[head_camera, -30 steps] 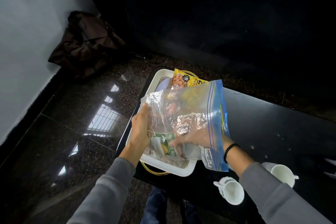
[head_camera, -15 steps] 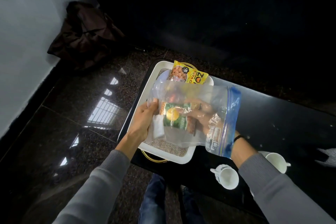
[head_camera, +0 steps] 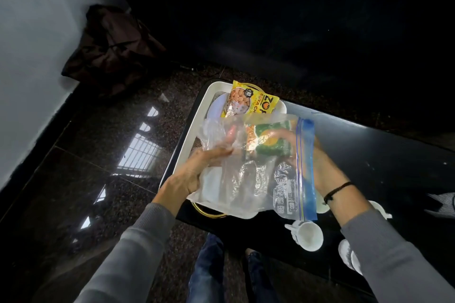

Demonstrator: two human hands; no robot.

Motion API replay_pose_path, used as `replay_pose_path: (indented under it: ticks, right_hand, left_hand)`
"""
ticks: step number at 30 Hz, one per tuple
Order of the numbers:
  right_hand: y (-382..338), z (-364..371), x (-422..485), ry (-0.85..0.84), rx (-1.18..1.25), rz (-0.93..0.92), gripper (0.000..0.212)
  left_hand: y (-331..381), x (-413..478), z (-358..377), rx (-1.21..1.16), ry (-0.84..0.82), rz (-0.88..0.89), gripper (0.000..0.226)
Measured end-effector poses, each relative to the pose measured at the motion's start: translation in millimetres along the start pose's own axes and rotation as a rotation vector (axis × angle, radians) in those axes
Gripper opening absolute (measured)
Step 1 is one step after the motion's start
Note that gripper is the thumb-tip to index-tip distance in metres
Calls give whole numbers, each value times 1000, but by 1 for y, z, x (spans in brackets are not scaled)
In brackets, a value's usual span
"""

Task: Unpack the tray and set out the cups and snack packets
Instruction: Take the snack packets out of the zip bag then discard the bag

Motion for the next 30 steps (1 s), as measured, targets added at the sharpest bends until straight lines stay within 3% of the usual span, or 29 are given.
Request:
replay_pose_path:
  ticks: [3, 10, 15, 20, 23, 27, 30]
  right_hand:
    - [5, -7, 2, 72, 93, 29, 16]
    - [23, -35, -6, 188, 377, 73, 14]
    - [43, -43, -9, 221, 464, 136, 10]
    - [72, -43, -5, 241, 382, 158, 25]
    - [87, -33, 5, 168, 268, 156, 31]
    - [100, 0, 9, -15, 85, 167, 67]
    - [108, 26, 16, -89, -16, 179, 70]
  left_hand:
    - [8, 9, -4, -36, 125, 116, 14]
    - [14, 21, -29, -384, 458, 138, 23]
    - [29, 19, -32, -525, 538, 184, 16]
    - [44, 23, -28, -698, 595, 172, 15]
    - [53, 31, -24, -747, 581, 178, 15]
    - [55, 42, -20, -662, 521, 146, 11]
    - [56, 48, -21, -573, 503, 151, 12]
Point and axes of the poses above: each hand's wrist, its own x-axis towards the middle knuckle, its own z-axis out of the palm, y = z × x, the point moved 4 cm from there along x, towards the middle knuckle, and after that the axes turned 5 degrees about -x, right-handed, at the moved point
